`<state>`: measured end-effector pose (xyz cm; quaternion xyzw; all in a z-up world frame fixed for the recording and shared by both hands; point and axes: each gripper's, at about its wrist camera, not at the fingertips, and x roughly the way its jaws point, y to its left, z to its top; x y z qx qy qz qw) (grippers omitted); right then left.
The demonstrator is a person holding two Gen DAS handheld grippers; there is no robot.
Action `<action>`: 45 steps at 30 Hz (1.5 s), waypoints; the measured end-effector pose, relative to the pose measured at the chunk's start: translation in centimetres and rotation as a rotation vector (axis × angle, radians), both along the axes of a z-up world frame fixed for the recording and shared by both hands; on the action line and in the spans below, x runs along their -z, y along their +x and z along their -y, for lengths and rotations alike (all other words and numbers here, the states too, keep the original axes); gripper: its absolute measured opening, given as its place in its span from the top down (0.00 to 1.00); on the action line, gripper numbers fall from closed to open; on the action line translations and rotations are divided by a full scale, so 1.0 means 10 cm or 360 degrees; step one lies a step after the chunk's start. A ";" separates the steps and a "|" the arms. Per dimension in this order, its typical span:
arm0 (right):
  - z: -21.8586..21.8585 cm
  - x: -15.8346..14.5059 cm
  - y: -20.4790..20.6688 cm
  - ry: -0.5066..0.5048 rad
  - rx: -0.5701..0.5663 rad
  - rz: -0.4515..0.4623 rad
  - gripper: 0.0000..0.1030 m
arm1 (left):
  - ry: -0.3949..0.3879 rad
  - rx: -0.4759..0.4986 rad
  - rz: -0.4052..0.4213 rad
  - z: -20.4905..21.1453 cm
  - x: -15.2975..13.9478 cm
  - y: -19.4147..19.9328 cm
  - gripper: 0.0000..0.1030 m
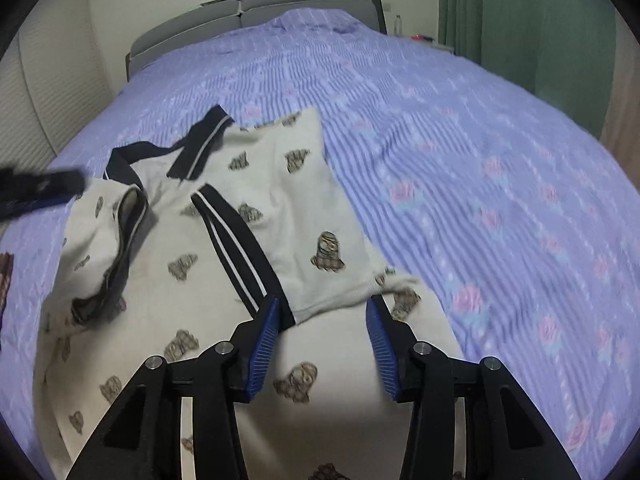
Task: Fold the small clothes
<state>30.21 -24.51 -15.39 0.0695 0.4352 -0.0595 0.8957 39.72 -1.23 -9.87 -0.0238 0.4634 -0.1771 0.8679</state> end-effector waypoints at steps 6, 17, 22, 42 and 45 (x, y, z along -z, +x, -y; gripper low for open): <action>0.01 -0.09 -0.14 -0.0011 0.0007 0.0023 0.56 | -0.0079 -0.0176 -0.0079 -0.48 0.18 -0.31 0.48; -0.75 -0.63 -0.47 -0.0011 -0.0266 0.0216 0.56 | 0.0049 -0.0059 0.0174 -0.70 0.18 -1.05 0.48; -1.03 -0.67 -0.41 -0.0041 -0.0369 0.0207 0.56 | 0.0075 0.0072 0.0198 -0.48 0.30 -1.17 0.48; -0.87 -0.57 0.15 0.0117 -0.0383 0.0189 0.56 | 0.0368 0.0094 0.0332 -0.02 0.61 -1.03 0.61; -0.90 -0.45 0.35 0.0208 -0.0396 0.0155 0.56 | 0.0369 0.0065 0.0346 0.00 0.58 -0.94 0.63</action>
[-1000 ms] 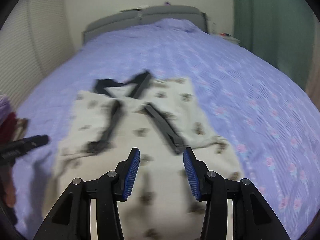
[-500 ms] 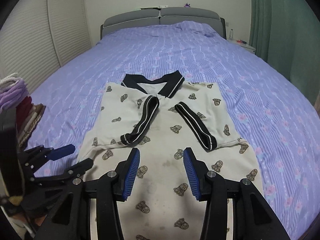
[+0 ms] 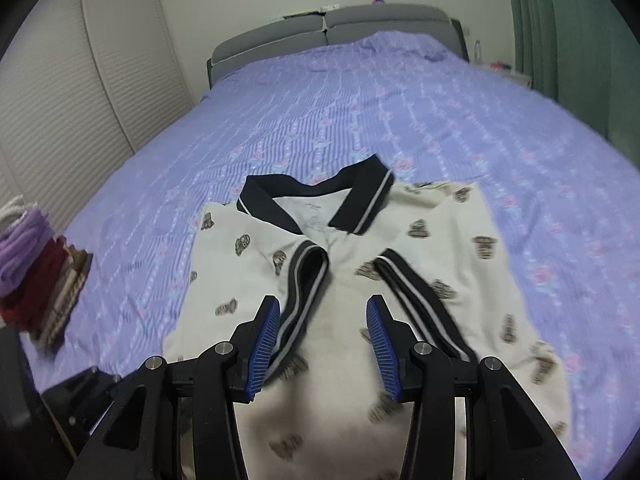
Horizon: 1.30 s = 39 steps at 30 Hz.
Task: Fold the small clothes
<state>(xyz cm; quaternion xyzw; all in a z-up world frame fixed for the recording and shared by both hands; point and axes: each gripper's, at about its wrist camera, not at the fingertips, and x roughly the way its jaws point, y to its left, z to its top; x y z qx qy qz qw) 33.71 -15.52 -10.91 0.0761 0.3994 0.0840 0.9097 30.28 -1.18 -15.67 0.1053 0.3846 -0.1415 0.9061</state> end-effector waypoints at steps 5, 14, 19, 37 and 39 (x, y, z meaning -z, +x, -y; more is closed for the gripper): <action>-0.12 0.20 0.34 0.0016 -0.0030 -0.0074 0.56 | 0.0016 -0.0047 0.0011 -0.04 0.04 0.06 0.79; -0.35 0.30 0.53 -0.0057 -0.0062 -0.0089 0.83 | 0.0014 -0.0236 0.0111 -0.30 -0.01 -0.12 0.87; -0.48 0.21 0.51 -0.0047 -0.0110 -0.0059 0.87 | -0.0076 -0.0374 0.0016 -0.49 0.07 -0.09 0.90; -0.36 0.11 0.09 -0.0217 0.0011 0.0008 0.48 | -0.0208 -0.0372 -0.0071 -0.64 -0.05 -0.40 0.58; -0.29 -0.01 -0.11 -0.0256 0.0044 0.0052 0.48 | -0.0200 -0.0364 -0.0069 -0.65 -0.12 -0.51 0.58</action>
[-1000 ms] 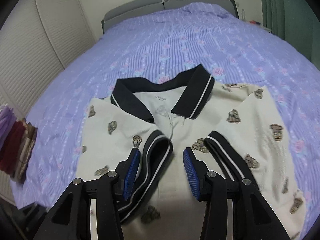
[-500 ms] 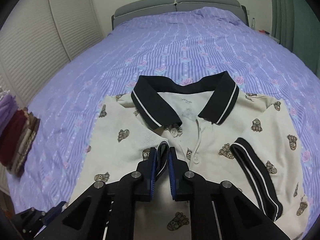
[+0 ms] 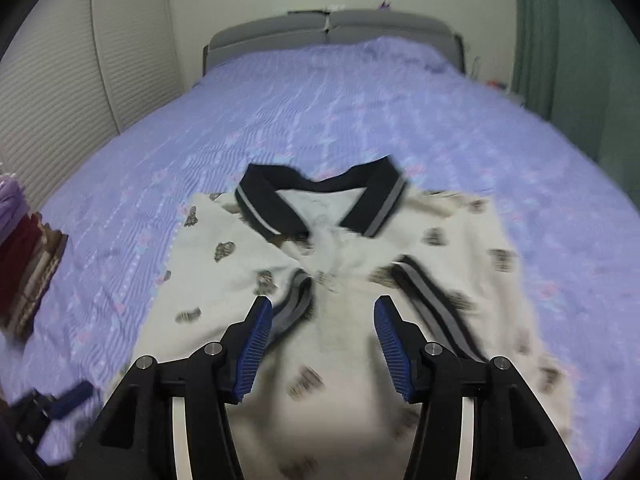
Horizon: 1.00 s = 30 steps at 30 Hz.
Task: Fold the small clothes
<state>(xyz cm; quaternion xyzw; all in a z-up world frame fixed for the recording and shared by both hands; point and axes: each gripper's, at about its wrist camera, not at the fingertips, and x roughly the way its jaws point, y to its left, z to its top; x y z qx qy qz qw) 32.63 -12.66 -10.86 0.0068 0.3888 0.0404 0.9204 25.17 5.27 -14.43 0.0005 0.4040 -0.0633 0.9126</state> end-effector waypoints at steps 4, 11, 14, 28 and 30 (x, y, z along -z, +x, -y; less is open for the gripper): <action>0.33 -0.20 -0.49 0.0018 0.0098 0.0024 0.47 | -0.0045 -0.0002 -0.0020 -0.01 -0.17 -0.24 0.56; 0.99 -0.35 -1.34 0.0005 0.0246 -0.0042 0.44 | -0.0168 -0.0033 -0.0055 0.00 -0.40 -0.68 0.42; 1.22 -0.36 -1.60 0.0010 0.0314 -0.0070 0.44 | -0.0147 -0.0076 -0.0048 0.01 -0.41 -0.90 0.39; 1.70 0.05 -2.54 0.0146 0.0496 -0.0244 0.44 | -0.0191 -0.0085 -0.0272 -0.08 0.01 -1.52 0.38; 1.71 0.10 -2.60 0.0162 0.0483 -0.0272 0.44 | -0.0199 -0.0077 -0.0319 -0.08 0.10 -1.54 0.38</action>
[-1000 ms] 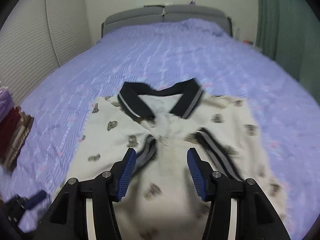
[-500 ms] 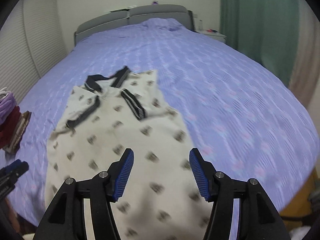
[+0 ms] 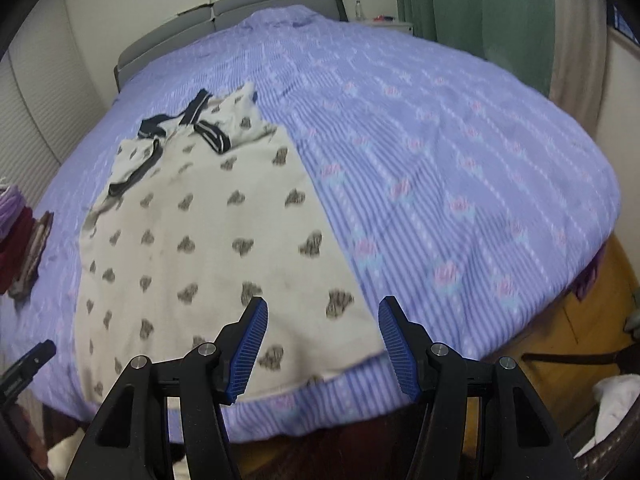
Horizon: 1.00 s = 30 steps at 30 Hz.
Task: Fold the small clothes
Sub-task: 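Grasp the shirt hem with the left gripper while the right gripper grasps the hem too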
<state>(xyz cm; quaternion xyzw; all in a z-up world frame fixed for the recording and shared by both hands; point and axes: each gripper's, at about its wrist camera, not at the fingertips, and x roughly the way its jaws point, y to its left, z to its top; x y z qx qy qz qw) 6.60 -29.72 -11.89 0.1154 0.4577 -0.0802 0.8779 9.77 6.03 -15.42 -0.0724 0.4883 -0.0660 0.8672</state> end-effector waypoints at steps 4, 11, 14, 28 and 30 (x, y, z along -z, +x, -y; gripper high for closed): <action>0.03 0.13 -0.05 0.0053 -0.0022 -0.0040 0.44 | -0.0071 0.0049 -0.0093 0.05 0.17 0.01 0.38; 0.04 0.33 -0.02 0.0011 -0.0075 -0.0139 0.44 | -0.0094 0.0061 -0.0190 0.08 0.42 0.07 0.39; 0.11 0.38 0.01 0.0056 -0.0068 -0.0138 0.44 | -0.0119 0.0088 -0.0229 0.11 0.50 0.09 0.39; 0.21 0.61 0.16 0.0161 -0.0090 -0.0238 0.67 | -0.0140 0.0215 -0.0190 0.22 0.54 0.13 0.81; 0.24 0.59 0.16 0.0173 -0.0074 -0.0225 0.67 | -0.0118 0.0226 -0.0182 0.25 0.54 0.13 0.81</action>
